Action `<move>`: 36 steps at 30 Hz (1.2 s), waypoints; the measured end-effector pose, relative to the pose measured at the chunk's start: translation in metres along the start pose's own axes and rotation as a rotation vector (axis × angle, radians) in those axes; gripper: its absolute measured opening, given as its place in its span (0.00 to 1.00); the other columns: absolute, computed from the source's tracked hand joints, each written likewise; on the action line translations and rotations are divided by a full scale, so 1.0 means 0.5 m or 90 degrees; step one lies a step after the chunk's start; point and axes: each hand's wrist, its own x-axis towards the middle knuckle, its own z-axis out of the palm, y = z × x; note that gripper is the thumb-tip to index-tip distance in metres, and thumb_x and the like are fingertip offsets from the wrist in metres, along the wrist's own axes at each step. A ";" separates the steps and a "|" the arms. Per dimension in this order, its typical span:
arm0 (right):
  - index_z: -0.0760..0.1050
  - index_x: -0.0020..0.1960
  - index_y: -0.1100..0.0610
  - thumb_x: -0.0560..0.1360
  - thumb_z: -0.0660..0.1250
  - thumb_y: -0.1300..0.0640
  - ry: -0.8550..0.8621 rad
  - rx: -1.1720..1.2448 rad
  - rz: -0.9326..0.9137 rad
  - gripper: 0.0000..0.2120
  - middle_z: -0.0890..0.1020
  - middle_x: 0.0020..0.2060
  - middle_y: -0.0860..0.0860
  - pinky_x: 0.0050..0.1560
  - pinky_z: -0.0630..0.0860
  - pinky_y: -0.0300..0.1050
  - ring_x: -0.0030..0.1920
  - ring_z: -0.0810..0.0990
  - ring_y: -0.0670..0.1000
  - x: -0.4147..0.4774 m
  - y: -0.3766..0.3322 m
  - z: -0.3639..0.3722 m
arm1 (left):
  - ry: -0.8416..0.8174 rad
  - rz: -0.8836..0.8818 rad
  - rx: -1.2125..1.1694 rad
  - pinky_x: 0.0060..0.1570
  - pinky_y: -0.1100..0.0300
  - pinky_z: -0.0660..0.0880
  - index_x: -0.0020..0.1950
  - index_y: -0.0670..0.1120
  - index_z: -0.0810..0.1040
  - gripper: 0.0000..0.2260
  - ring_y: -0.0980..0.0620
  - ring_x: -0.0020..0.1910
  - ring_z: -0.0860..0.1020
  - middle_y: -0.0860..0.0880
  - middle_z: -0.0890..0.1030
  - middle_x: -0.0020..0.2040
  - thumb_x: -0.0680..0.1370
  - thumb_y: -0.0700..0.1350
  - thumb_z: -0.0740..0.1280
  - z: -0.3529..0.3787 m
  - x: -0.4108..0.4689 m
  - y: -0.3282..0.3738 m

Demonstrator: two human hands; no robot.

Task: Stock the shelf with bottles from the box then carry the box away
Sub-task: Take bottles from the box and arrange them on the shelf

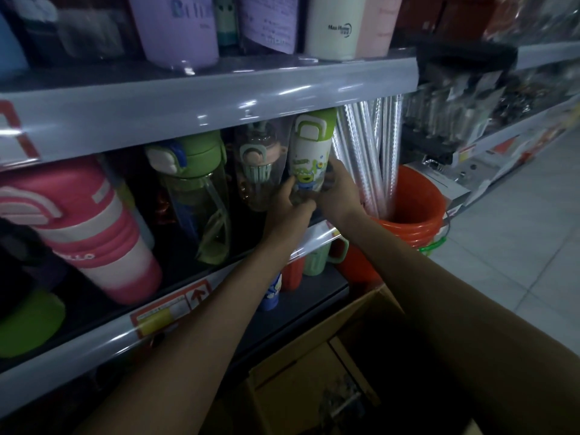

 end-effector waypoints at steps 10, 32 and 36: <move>0.63 0.78 0.49 0.55 0.87 0.51 -0.073 -0.107 0.068 0.57 0.79 0.67 0.53 0.62 0.80 0.59 0.66 0.79 0.55 -0.010 0.053 -0.043 | -0.022 0.040 0.138 0.64 0.47 0.77 0.72 0.58 0.71 0.34 0.51 0.63 0.80 0.51 0.79 0.67 0.65 0.49 0.70 -0.026 -0.044 -0.016; 0.41 0.83 0.45 0.68 0.73 0.32 -0.370 -0.795 -0.001 0.57 0.42 0.82 0.57 0.79 0.45 0.67 0.81 0.37 0.64 -0.387 -0.192 -0.158 | -0.132 0.301 0.629 0.64 0.43 0.73 0.74 0.51 0.71 0.35 0.42 0.70 0.71 0.48 0.73 0.71 0.69 0.64 0.60 -0.236 -0.362 -0.009; 0.39 0.83 0.44 0.66 0.74 0.31 -0.411 -0.819 -0.022 0.59 0.43 0.82 0.58 0.79 0.46 0.67 0.81 0.39 0.64 -0.432 -0.253 -0.134 | -0.156 0.274 0.689 0.68 0.41 0.69 0.78 0.52 0.66 0.41 0.41 0.76 0.63 0.46 0.64 0.78 0.68 0.69 0.55 -0.307 -0.408 0.009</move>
